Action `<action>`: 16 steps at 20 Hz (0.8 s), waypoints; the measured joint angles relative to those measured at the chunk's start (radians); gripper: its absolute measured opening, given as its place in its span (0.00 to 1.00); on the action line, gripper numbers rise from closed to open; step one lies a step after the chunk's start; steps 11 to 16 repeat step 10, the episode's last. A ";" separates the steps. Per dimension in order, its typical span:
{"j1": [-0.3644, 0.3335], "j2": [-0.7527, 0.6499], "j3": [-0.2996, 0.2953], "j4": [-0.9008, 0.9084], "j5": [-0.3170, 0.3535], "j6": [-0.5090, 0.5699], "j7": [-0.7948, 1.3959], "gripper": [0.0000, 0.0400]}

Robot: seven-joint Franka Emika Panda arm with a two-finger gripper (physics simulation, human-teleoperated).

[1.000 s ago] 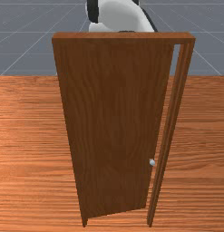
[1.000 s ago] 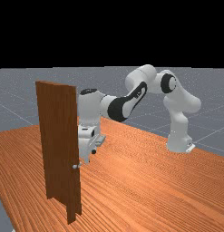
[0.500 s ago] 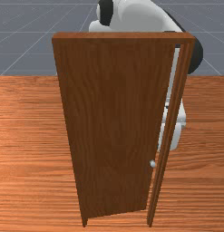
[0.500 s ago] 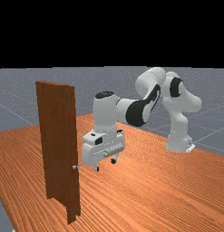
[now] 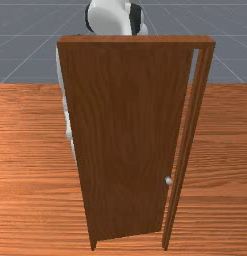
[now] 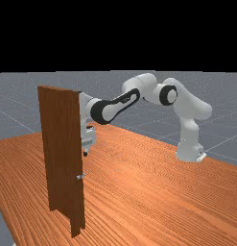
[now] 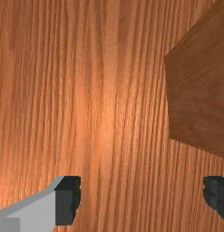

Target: Close the door

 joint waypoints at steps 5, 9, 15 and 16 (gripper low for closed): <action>0.000 0.001 0.000 -0.001 0.000 0.000 0.000 1.00; 0.036 -0.023 0.056 -0.047 -0.053 0.019 -0.254 1.00; 0.069 -0.021 0.068 -0.043 -0.066 0.018 -0.276 1.00; 0.069 -0.021 0.068 -0.043 -0.066 0.018 -0.276 1.00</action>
